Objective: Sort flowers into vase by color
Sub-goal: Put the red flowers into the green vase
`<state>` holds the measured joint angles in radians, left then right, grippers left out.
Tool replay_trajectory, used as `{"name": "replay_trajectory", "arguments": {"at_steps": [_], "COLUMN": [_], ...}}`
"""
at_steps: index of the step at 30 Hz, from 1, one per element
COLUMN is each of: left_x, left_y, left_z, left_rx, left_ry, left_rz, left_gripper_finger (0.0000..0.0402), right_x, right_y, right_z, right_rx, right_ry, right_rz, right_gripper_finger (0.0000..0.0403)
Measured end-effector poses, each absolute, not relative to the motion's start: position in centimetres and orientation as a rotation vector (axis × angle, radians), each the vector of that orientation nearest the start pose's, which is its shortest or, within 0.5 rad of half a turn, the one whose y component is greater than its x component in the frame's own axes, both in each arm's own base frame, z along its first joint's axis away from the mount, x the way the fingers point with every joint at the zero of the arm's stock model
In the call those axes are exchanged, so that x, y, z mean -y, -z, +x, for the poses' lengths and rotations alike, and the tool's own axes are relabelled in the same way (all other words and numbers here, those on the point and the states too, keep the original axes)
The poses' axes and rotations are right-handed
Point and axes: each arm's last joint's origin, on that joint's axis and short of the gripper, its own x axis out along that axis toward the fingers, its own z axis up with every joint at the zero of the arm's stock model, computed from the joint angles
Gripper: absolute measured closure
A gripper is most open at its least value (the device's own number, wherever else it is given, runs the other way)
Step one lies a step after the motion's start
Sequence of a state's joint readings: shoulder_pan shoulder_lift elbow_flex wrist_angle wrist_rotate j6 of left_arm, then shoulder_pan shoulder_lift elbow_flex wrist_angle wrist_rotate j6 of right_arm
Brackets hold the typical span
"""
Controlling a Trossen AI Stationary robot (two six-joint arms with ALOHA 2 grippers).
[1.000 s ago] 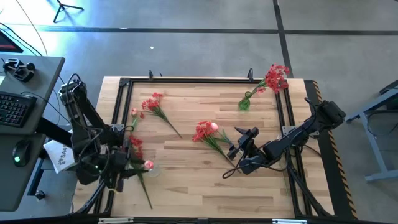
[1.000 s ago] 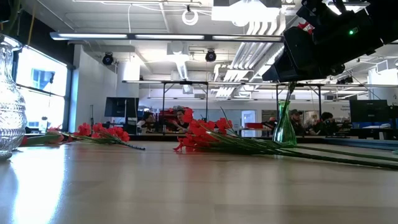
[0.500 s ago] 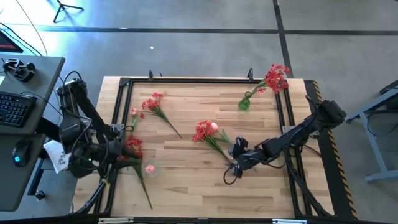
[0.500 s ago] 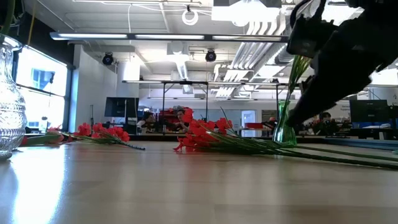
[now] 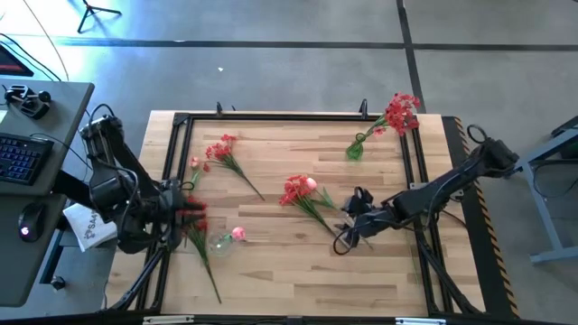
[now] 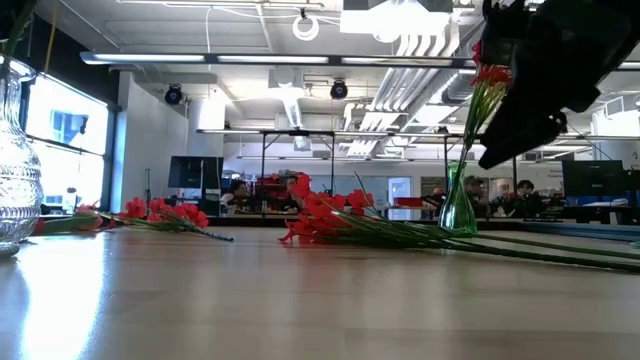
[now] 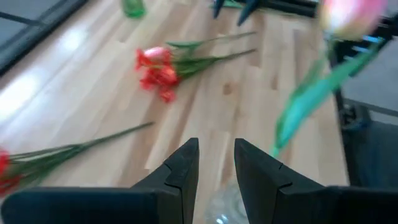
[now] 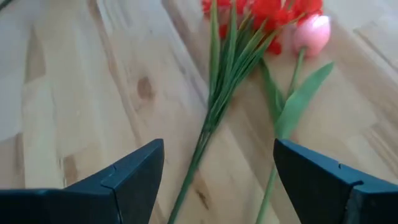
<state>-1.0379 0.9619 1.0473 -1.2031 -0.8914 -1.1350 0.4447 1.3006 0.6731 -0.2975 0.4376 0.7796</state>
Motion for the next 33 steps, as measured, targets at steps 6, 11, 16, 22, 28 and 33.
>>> {"name": "replay_trajectory", "arguments": {"at_steps": [6,11,16,22,28,33], "left_x": [10.6,10.1,9.5,8.9,8.9,8.9], "left_y": [-31.6,-29.9,-27.7,-25.8,-25.4,-25.5], "left_z": [9.9,10.3,10.5,10.5,10.5,10.6], "left_rx": [-0.453,-0.432,-0.435,-0.447,-0.489,-0.455], "left_ry": [-0.37,-0.448,-0.516,-0.578,-0.575,-0.582], "left_rz": [-0.15,-0.121,-0.087,-0.138,-0.168,-0.16], "left_gripper_finger": [0.0313,0.0313,0.0313,0.0313,0.0313,0.0313], "right_x": [-8.0,-6.8,-6.3,-6.2,-6.2,-6.9], "right_y": [-16.7,-14.0,-13.4,-14.0,-16.3,-17.1], "right_z": [23.6,24.6,24.9,24.3,23.5,25.6], "right_rx": [-0.878,-0.977,-1.025,-1.064,-1.046,-0.837], "right_ry": [0.319,0.391,0.366,0.325,0.387,0.232], "right_rz": [0.358,0.315,0.311,0.267,0.274,0.33], "right_gripper_finger": [0.0105,0.0105,0.0105,0.0105,0.0121,0.0139]}}
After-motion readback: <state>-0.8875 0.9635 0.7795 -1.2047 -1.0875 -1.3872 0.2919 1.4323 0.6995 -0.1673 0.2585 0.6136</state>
